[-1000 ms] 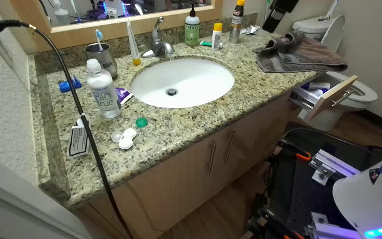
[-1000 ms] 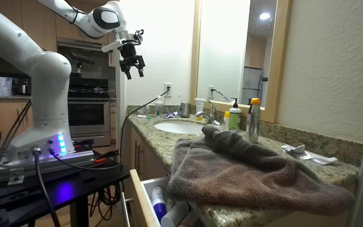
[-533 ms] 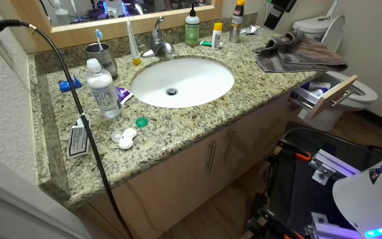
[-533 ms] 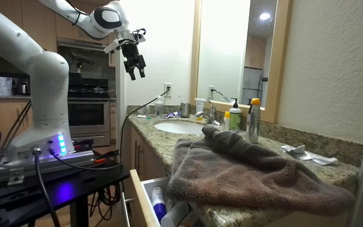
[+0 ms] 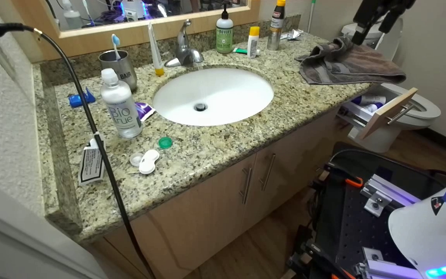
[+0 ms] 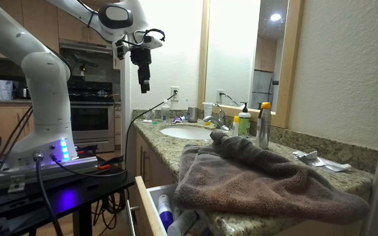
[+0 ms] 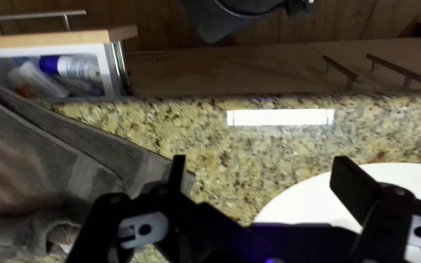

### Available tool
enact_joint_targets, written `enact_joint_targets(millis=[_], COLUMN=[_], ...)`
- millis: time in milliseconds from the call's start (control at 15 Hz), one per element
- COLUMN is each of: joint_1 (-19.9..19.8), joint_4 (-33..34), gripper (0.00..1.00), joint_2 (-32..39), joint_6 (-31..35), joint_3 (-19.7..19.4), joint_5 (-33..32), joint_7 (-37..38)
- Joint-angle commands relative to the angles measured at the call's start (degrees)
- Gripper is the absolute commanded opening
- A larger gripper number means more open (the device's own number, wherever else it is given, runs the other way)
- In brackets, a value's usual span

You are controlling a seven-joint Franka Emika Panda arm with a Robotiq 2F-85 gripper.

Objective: Close the top drawer under the towel

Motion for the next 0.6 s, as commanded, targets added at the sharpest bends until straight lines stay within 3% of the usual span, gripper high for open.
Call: enact_joint_targets(millis=[0, 67, 267, 333, 533], joint_1=[-4.48, -2.98, -3.72, -3.73, -6.43], joint_4=[0.01, 0.08, 0.07, 0.09, 2.08], gripper=[1.0, 1.0, 1.0, 1.0, 1.0], joint_2=[2.48, 1.6, 2.15, 3.06, 9.07], joint_6=[-4.45, -2.04, -3.7, -2.83, -2.58], joint_3=[-1.12, -1.41, -1.64, 0.65, -0.52], joint_5=[0.15, -0.4, -0.33, -1.57, -1.64], joint_7=[3.94, 1.46, 3.42, 6.2, 11.9])
